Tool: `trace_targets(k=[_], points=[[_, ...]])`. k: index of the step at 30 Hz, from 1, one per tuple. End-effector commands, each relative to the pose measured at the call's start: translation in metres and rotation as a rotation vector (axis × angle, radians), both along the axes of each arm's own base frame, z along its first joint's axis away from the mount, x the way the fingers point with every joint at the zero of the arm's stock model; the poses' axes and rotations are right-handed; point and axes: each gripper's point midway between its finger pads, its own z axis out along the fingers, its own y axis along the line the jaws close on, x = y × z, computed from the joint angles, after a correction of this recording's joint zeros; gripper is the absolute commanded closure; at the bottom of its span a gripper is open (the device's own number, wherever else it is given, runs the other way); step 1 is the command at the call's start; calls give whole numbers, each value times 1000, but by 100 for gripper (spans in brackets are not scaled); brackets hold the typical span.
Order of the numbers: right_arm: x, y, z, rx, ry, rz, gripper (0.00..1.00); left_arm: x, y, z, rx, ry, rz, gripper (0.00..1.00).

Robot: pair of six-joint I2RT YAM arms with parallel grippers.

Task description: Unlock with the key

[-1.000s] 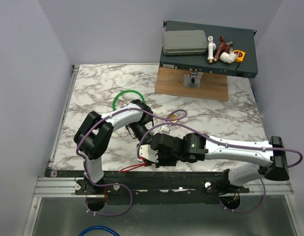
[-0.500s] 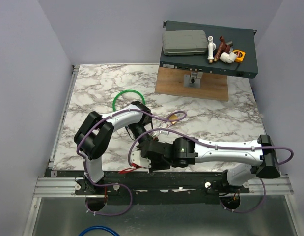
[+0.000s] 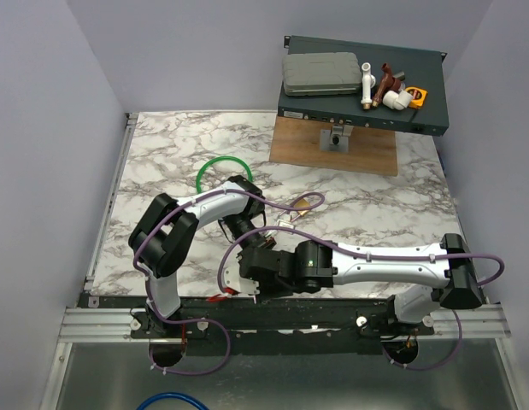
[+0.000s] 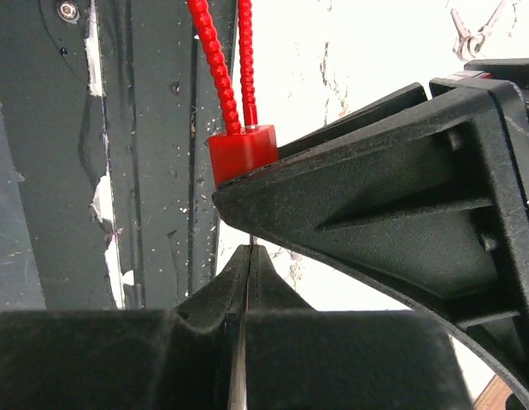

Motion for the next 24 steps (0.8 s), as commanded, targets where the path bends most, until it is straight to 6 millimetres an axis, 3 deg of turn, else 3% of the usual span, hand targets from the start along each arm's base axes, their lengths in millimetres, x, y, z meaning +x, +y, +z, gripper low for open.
trace_targets(k=[1, 24], points=[[0, 3, 6, -3, -20, 5, 99, -8, -1, 14, 1, 61, 16, 100], [-2, 12, 4, -6, -25, 16, 99, -10, -1, 11, 12, 62, 2, 100]])
